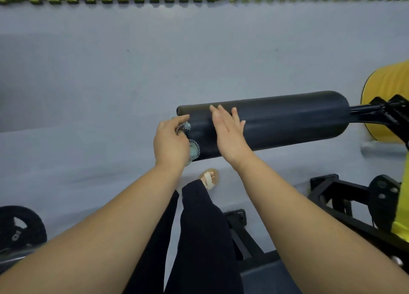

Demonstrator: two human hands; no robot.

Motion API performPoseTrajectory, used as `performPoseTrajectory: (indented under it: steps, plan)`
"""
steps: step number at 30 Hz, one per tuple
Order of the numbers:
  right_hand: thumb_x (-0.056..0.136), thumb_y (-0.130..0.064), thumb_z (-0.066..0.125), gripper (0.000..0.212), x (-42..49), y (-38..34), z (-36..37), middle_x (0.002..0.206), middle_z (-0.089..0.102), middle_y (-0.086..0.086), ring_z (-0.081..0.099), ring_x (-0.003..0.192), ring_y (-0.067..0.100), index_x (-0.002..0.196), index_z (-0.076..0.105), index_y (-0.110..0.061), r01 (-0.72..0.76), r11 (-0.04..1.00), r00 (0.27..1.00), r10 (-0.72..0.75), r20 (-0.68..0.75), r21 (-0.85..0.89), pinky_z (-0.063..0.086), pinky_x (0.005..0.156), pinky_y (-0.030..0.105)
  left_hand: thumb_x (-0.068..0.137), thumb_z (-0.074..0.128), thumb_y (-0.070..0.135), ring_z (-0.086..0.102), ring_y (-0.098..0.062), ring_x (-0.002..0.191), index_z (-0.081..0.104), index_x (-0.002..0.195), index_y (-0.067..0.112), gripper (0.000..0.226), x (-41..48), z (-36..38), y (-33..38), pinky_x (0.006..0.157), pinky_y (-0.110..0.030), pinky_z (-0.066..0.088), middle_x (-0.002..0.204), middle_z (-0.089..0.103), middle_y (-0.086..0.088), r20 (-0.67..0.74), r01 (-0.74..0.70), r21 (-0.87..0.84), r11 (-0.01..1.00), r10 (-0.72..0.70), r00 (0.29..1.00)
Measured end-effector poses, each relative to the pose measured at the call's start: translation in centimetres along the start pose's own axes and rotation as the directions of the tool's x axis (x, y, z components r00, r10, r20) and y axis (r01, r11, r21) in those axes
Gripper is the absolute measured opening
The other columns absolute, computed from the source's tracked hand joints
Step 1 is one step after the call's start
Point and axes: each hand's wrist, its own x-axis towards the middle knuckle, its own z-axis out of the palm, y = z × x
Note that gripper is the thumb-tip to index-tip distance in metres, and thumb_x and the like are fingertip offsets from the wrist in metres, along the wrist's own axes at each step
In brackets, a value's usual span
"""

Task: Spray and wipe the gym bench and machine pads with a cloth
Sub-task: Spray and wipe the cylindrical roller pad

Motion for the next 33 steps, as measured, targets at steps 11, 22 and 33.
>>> performPoseTrajectory:
  steps: [11, 22, 33]
  plan:
    - [0.092, -0.029, 0.056, 0.032, -7.6, 4.6, -5.8, 0.116, 0.065, 0.006, 0.065, 0.104, 0.018, 0.123, 0.054, -0.02, -0.112, 0.425, 0.973, 0.23, 0.013, 0.898, 0.053, 0.09, 0.037, 0.096, 0.045, 0.023, 0.061, -0.015, 0.093, 0.05, 0.106, 0.026, 0.012, -7.8, 6.1, 7.9, 0.082, -0.034, 0.051, 0.102, 0.063, -0.001, 0.418, 0.002, -0.007, 1.0, 0.001, 0.909]
    - [0.096, -0.015, 0.052, 0.011, -21.0, 15.2, -8.1, 0.107, 0.066, 0.012, 0.064, 0.097, 0.024, 0.102, 0.06, -0.02, 0.146, 0.168, 0.716, 0.663, -0.221, 0.975, 0.053, 0.085, 0.038, 0.088, 0.061, 0.037, 0.062, -0.015, 0.09, 0.056, 0.106, 0.022, 0.024, -19.4, 14.8, 10.1, 0.081, -0.031, 0.05, 0.099, 0.065, 0.002, 0.866, -0.341, 0.317, 0.885, -0.124, 0.484]
    - [0.098, -0.019, 0.049, 0.014, -32.2, 21.6, -2.8, 0.109, 0.067, 0.008, 0.066, 0.096, 0.02, 0.101, 0.062, -0.02, 0.512, -0.065, 0.389, 0.907, -0.163, 0.857, 0.053, 0.086, 0.039, 0.089, 0.059, 0.018, 0.063, -0.024, 0.096, 0.059, 0.112, 0.012, 0.024, -29.9, 20.6, 4.5, 0.087, -0.034, 0.051, 0.106, 0.066, -0.008, 0.958, -0.656, 0.285, 0.699, -0.236, 0.164]
